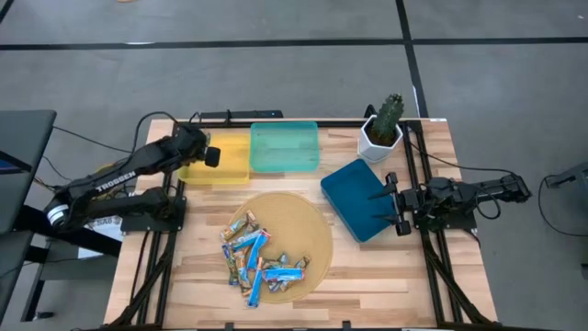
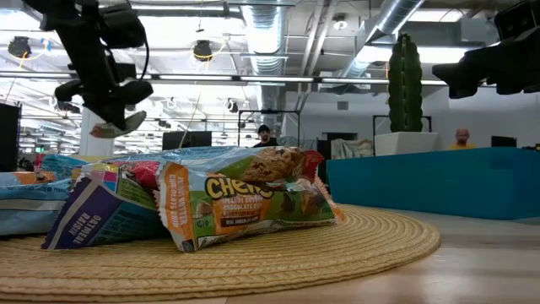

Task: Pick and place Granola Bars by type
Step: Put the red granola bar into the yellow bin, then put the middle red granola bar into the yellow bin

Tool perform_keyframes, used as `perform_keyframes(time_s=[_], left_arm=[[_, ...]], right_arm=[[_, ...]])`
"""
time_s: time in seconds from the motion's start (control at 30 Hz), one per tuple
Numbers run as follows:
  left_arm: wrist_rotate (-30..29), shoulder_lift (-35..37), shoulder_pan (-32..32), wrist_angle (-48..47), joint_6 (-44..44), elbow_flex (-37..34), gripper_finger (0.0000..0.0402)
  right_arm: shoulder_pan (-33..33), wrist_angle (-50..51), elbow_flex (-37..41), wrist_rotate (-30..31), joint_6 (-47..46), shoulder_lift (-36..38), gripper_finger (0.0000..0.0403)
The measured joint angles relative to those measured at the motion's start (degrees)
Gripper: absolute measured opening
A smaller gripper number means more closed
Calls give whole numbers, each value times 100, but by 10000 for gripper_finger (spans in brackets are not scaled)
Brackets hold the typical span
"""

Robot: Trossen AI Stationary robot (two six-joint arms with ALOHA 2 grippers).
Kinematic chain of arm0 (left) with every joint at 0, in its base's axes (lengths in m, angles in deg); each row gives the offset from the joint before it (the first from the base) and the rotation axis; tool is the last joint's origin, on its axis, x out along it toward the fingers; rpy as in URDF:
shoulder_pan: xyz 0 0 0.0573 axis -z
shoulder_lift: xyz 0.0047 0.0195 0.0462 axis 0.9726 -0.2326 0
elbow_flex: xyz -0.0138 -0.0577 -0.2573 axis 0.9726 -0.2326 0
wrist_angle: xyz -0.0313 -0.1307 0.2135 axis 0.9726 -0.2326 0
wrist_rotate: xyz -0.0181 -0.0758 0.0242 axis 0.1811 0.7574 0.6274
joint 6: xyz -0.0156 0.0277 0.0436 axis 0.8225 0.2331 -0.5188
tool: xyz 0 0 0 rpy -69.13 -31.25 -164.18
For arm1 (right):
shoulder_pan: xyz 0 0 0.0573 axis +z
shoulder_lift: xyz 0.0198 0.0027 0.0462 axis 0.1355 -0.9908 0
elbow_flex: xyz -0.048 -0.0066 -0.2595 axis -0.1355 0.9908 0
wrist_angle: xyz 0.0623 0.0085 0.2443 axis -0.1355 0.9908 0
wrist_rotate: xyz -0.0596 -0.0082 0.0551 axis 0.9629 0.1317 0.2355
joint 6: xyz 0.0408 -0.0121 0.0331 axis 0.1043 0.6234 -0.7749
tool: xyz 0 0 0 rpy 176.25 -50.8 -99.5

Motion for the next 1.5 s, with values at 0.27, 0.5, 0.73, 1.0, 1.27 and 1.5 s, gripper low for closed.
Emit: perform_keyframes(time_s=[0.27, 0.5, 0.73, 1.0, 1.27, 1.5], left_arm=[[-6, -795, -226, -180, 213, 0, 20], [270, -1625, -417, -293, 222, 0, 20], [916, -2158, -699, -306, 229, -2, 20], [412, -2221, -910, -302, 228, -4, 20], [189, -2221, -943, -302, 248, -4, 47], [197, -2221, -943, -302, 246, -4, 97]], right_arm=[[0, 0, 0, -1, 1, -1, 244], [0, 0, 0, -2, 2, 1, 244], [2, 0, 0, 0, 2, 1, 244], [0, 0, 0, -2, 1, 0, 244], [1, 0, -1, -1, 1, 0, 244], [0, 0, -1, -1, 1, 0, 244]])
